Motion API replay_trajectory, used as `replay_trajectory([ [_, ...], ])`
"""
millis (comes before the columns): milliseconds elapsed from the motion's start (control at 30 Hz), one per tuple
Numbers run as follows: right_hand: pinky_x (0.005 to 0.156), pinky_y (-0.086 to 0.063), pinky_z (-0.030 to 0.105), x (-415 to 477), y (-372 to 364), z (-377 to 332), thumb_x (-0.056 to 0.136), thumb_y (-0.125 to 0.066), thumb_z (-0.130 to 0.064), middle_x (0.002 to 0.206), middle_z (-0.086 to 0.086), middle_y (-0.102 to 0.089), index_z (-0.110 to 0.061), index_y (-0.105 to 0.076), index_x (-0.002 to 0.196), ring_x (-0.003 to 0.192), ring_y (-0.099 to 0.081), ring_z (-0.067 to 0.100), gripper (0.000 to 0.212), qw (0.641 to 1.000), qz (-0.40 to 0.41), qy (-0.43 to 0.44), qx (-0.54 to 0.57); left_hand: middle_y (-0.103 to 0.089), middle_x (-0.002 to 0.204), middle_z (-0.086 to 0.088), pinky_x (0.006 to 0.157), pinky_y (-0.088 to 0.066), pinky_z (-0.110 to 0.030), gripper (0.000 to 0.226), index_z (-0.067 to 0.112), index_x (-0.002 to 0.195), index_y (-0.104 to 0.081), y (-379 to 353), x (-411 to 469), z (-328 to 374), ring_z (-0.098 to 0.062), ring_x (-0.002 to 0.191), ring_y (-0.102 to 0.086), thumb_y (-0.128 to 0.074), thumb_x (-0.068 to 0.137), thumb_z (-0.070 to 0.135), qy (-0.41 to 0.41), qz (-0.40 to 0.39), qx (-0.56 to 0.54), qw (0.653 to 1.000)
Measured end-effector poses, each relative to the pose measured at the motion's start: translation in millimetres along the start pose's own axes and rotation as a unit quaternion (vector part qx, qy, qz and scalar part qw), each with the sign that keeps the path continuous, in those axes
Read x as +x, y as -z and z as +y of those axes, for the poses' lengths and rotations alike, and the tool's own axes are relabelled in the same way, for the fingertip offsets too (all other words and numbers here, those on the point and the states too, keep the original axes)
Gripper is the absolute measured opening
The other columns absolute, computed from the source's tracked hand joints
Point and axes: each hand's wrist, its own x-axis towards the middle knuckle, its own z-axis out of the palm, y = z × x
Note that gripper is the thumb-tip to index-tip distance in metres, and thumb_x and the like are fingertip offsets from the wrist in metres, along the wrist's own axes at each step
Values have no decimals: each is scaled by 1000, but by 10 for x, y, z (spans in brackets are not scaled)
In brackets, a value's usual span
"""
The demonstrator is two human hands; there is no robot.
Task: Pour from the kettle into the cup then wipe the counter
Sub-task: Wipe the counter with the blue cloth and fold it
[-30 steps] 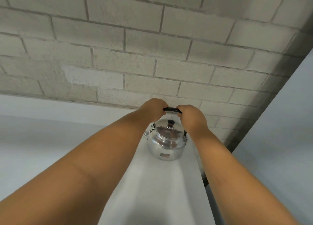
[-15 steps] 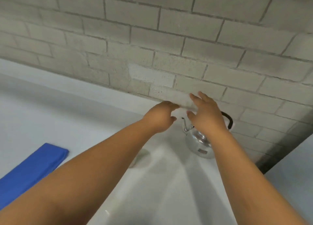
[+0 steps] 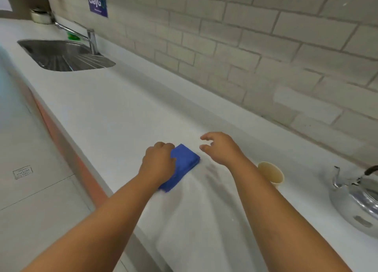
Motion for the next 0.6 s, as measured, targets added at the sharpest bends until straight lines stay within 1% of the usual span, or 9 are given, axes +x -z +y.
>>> replay_trajectory([
  [67,95,-39,29,186,-311,-128,88,-56,-25,143,1,-45,-22,-46,134,125,-48,21,47,997,-64,-44,-2,-50,128,-11,86,-43,-37,40,13,126,-45,-7,-13,-290,-32,113,-46,-49,90,30,52,-48,54,996],
  [167,105,-34,33,371,-694,-214,91,-49,-21,152,6,-31,-16,-26,144,134,-37,26,58,987,-115,-105,-44,-52,118,-11,82,-41,-36,43,11,116,-45,-66,0,-551,-31,108,-46,-52,86,41,69,-100,104,987],
  [233,103,-35,34,447,-882,-224,91,-47,-22,152,8,-31,-13,-19,146,133,-37,29,61,981,-122,-136,-67,-52,117,-10,82,-41,-35,46,11,115,-45,-117,56,-643,-30,108,-46,-54,84,44,50,-103,120,986],
  [300,98,-41,36,502,-1005,-221,91,-48,-25,146,12,-36,-12,-22,144,126,-44,32,60,977,-104,-169,-81,-51,116,-10,80,-41,-35,47,11,114,-45,-147,147,-673,-30,106,-48,-57,82,42,40,-108,105,988],
  [367,84,-47,36,555,-1064,-237,89,-52,-26,133,15,-45,-8,-38,133,110,-54,32,50,973,-73,-203,-77,-52,114,-11,75,-41,-34,44,10,112,-45,-153,260,-686,-29,102,-51,-60,80,36,46,-140,72,986],
  [433,73,-47,33,579,-1084,-271,86,-52,-18,116,15,-58,-5,-55,112,90,-58,28,29,976,-51,-204,-57,-55,106,-10,70,-42,-32,37,10,105,-46,-142,365,-711,-27,91,-53,-60,78,31,56,-184,33,981],
  [467,69,-46,32,561,-1087,-290,84,-49,-14,107,14,-61,-5,-59,99,83,-57,27,20,980,-34,-194,-40,-56,99,-9,67,-43,-32,31,11,99,-47,-126,394,-734,-26,86,-54,-59,78,30,54,-200,15,978],
  [533,62,-43,29,453,-1057,-324,81,-46,-8,88,10,-57,-9,-55,76,74,-53,25,10,985,19,-174,7,-56,84,-4,65,-43,-31,19,14,86,-46,-101,426,-782,-26,79,-56,-55,79,29,23,-217,-8,976],
  [600,52,-33,24,229,-992,-356,79,-46,-6,76,4,-45,-16,-39,58,63,-43,19,24,984,84,-149,54,-54,72,0,59,-41,-28,13,17,73,-44,-74,402,-808,-22,70,-56,-52,80,24,-15,-224,-44,974],
])
